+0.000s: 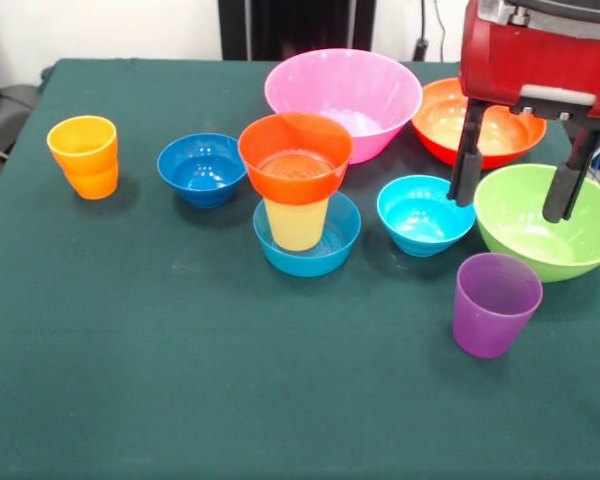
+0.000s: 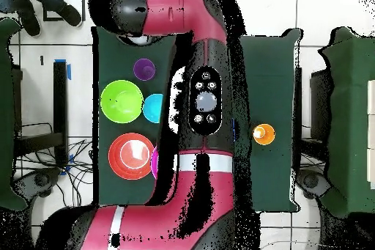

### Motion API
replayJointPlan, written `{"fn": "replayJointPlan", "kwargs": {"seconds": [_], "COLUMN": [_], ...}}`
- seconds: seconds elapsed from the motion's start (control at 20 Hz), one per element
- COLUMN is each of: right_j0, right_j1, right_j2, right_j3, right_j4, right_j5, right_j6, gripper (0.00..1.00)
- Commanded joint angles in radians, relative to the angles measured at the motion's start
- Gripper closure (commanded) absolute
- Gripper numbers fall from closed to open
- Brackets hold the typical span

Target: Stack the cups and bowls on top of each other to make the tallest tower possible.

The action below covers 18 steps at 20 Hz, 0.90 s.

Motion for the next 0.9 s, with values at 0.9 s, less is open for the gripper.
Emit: {"fn": "replayJointPlan", "kwargs": {"seconds": [0.9], "right_j0": [0.051], "right_j1": [-0.029], "right_j2": [-0.077], "right_j3": [0.382], "right_j4": [-0.005], "right_j5": [-0.299], "right_j6": [0.205], "gripper": [0.0]}}
